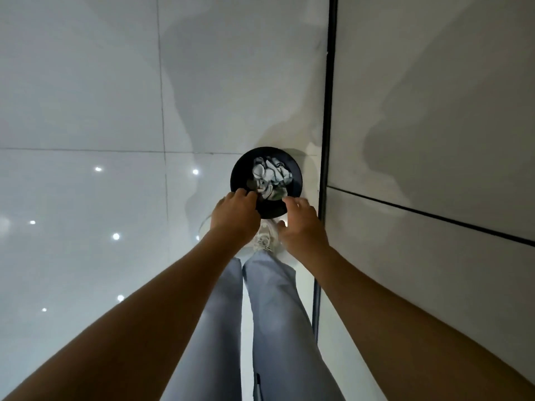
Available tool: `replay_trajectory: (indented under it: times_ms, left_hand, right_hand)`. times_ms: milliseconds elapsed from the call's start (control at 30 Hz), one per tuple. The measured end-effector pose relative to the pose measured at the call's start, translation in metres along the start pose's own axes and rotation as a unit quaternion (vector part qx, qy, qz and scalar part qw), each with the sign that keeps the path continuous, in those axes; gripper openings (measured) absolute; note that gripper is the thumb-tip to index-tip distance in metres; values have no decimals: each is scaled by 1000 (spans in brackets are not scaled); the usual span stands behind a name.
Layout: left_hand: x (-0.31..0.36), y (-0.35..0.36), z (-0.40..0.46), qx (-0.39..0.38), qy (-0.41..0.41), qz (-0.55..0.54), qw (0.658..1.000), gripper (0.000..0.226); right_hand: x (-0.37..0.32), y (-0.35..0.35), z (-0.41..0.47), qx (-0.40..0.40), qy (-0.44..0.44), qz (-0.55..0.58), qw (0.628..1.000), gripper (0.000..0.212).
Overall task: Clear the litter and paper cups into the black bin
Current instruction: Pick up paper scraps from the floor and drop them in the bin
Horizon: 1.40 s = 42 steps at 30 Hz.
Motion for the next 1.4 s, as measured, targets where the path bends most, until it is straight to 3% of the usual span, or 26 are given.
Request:
replay_trajectory:
  times_ms: [167,400,667,833,967,1400]
  left_hand:
    - [-35,-31,-71,38,-13,15,999,41]
    - [-111,-65,-184,46,-135,-41,989,40]
    - [-225,-20,-317,70,-273,-162,946,39]
    - [-302,43,-413,78,-350,-227,906,37]
    - [-364,102,-497,88,-416,-270,864,39]
    - [-479,273,-681,76,-584,-453,669,36]
  right_hand:
    - [-70,-14,-28,-66,-90,-108,988,49]
    - [-181,-18,-85,-151,-225,-259,927,47]
    - [-301,49,-160,-201,-350,-356,843,41]
    - [-359,139,-232,-236,-408,-389,791,44]
    - [-397,226,-306,-273,-468,-420,728,44]
    - [-493,444,-493,-369,-612,-500,489,45]
Point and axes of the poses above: each hand's wrist, its own z-axis towards the middle knuckle, its own y-axis out of the palm, x = y × z, the point moved 1 cm from there along z, towards the middle knuckle, and after that the axes turned 13 degrees about -y, right-handed, at the moved point
